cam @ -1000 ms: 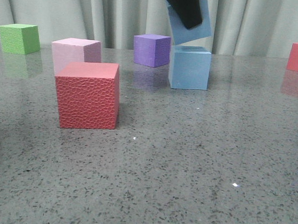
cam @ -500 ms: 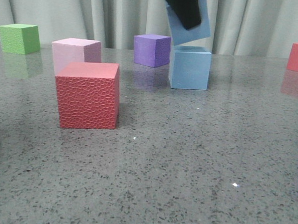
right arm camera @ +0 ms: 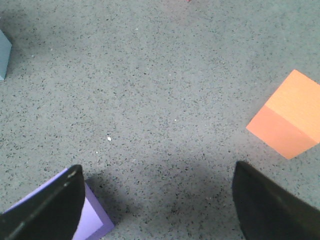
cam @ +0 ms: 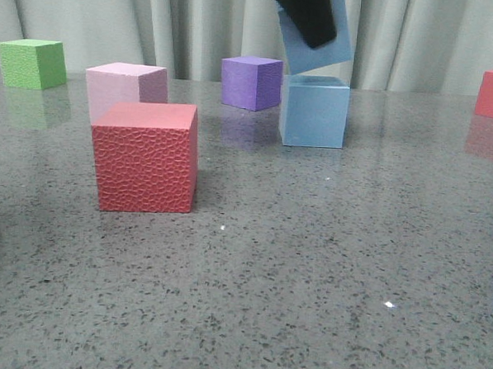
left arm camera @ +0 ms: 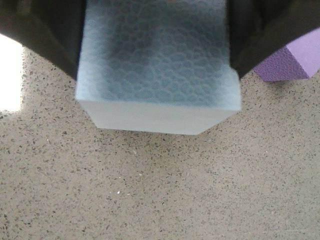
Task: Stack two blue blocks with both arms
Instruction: 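Lower the held cube onto the placed light blue cube and align it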
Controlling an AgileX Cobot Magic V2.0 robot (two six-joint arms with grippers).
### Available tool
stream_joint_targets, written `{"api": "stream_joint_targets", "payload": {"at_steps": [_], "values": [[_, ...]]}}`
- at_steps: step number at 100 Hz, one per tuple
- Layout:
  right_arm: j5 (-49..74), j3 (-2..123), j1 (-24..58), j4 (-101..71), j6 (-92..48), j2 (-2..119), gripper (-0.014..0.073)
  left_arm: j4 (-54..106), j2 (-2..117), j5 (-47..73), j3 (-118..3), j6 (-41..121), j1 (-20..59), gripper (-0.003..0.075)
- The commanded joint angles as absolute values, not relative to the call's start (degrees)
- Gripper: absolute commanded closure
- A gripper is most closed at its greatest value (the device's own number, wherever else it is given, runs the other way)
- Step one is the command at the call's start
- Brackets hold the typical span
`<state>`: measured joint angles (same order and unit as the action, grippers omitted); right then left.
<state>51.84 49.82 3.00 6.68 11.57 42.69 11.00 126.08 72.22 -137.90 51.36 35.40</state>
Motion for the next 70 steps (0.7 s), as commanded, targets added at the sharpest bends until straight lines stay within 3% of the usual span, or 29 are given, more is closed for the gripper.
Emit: {"api": "stream_joint_targets", "payload": {"at_steps": [1,70], "values": [[48.65,51.25,2.69,7.83,11.16,42.33,-0.0006,12.72,122.39,71.29,-139.72,51.23,35.98,0.0477],[48.65,51.25,2.69,7.83,11.16,42.33,-0.0006,12.26,122.39,70.14,-138.63,51.33,35.98,0.0477]]}}
